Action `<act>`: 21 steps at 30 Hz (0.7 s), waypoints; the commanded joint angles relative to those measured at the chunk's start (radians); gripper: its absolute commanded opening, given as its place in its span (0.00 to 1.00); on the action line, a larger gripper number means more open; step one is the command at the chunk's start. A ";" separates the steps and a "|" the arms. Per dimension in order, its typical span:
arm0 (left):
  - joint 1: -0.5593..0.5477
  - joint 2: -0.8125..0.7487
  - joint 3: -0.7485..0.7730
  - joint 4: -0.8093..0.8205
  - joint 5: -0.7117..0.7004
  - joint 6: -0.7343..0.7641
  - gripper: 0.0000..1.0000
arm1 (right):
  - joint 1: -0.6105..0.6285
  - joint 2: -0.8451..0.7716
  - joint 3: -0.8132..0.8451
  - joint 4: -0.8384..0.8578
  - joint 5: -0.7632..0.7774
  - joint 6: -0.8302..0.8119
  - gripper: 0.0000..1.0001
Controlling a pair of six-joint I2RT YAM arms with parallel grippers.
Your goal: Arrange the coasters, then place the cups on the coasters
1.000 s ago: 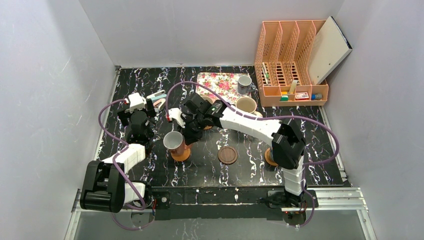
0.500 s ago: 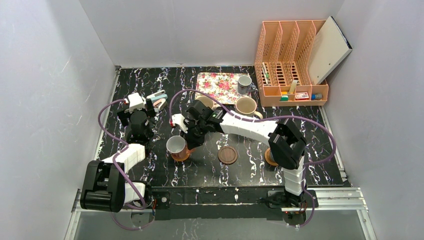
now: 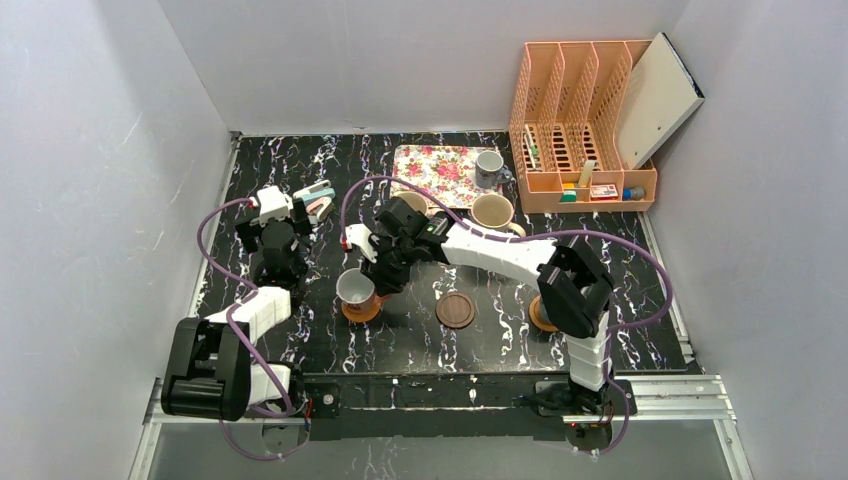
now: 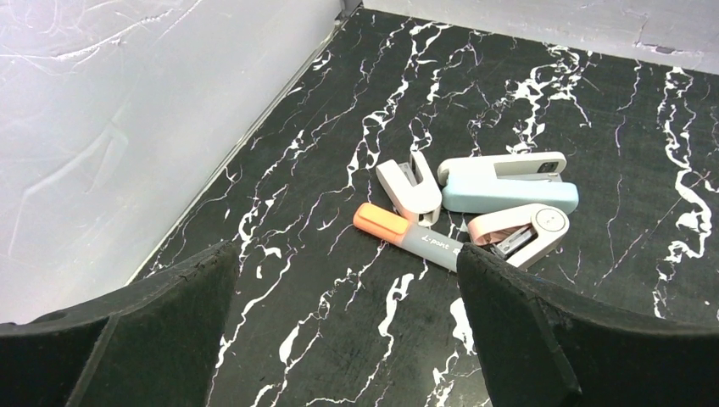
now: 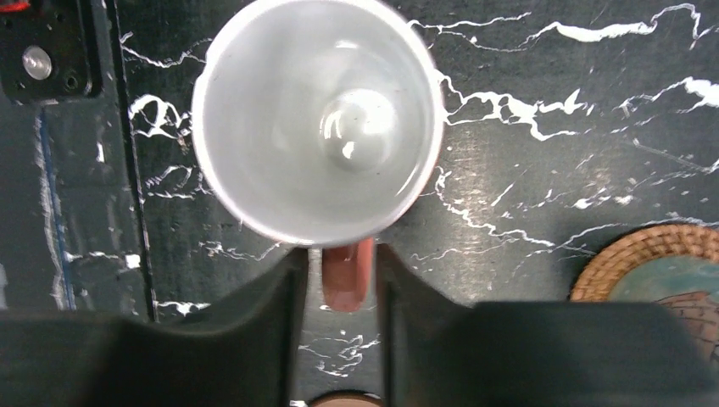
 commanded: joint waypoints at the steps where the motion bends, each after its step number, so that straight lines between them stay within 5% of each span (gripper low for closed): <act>1: 0.008 0.006 0.004 0.023 -0.012 -0.017 0.98 | -0.004 -0.035 0.014 -0.002 -0.012 -0.023 0.52; 9: 0.012 0.009 0.005 0.024 -0.011 -0.017 0.98 | -0.006 -0.060 0.198 -0.178 -0.072 -0.064 0.90; 15: 0.015 0.017 0.006 0.023 -0.002 -0.021 0.98 | -0.092 -0.143 0.422 -0.272 -0.013 -0.051 0.96; 21: 0.016 0.034 0.011 0.022 0.007 -0.021 0.98 | -0.334 -0.209 0.486 -0.233 0.070 -0.059 0.98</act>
